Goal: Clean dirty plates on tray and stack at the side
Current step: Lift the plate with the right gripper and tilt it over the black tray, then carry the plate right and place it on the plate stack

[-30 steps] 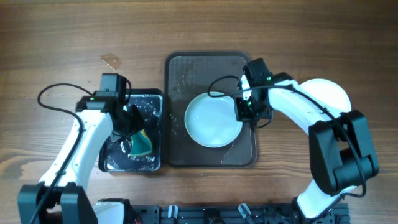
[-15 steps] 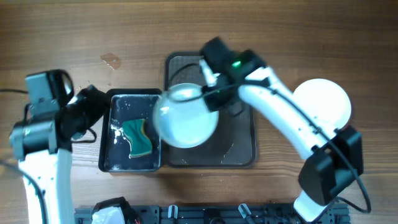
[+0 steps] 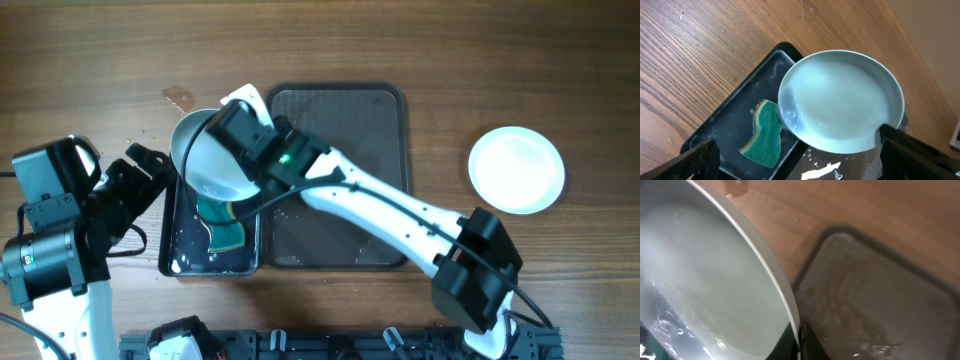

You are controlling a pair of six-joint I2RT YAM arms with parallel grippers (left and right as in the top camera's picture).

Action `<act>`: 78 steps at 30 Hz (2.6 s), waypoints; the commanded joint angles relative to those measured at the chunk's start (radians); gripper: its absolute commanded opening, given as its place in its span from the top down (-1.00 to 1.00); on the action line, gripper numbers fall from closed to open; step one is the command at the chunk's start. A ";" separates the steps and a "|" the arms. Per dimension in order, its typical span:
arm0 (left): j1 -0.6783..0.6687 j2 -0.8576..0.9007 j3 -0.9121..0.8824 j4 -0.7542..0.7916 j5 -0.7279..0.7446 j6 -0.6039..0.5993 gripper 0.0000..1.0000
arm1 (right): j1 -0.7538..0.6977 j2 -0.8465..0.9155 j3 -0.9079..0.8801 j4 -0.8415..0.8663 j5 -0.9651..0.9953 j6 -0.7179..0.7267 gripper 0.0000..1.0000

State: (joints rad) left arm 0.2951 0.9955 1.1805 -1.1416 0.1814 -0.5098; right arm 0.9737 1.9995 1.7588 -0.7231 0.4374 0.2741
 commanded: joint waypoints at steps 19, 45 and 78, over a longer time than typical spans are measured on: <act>0.006 0.001 0.016 0.000 0.008 0.005 -0.99 | 0.245 -0.072 0.031 0.013 0.716 -0.074 0.92; 0.006 0.001 0.016 0.000 0.008 0.005 -1.00 | 0.264 -0.072 0.031 0.074 0.854 -0.174 0.91; 0.006 0.001 0.016 0.000 0.008 0.005 -1.00 | -0.826 -0.237 0.031 -0.174 -1.125 0.199 0.91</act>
State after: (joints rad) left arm 0.2951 0.9966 1.1805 -1.1446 0.1814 -0.5098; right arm 0.3050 1.9011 1.7676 -0.8406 -0.4210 0.4107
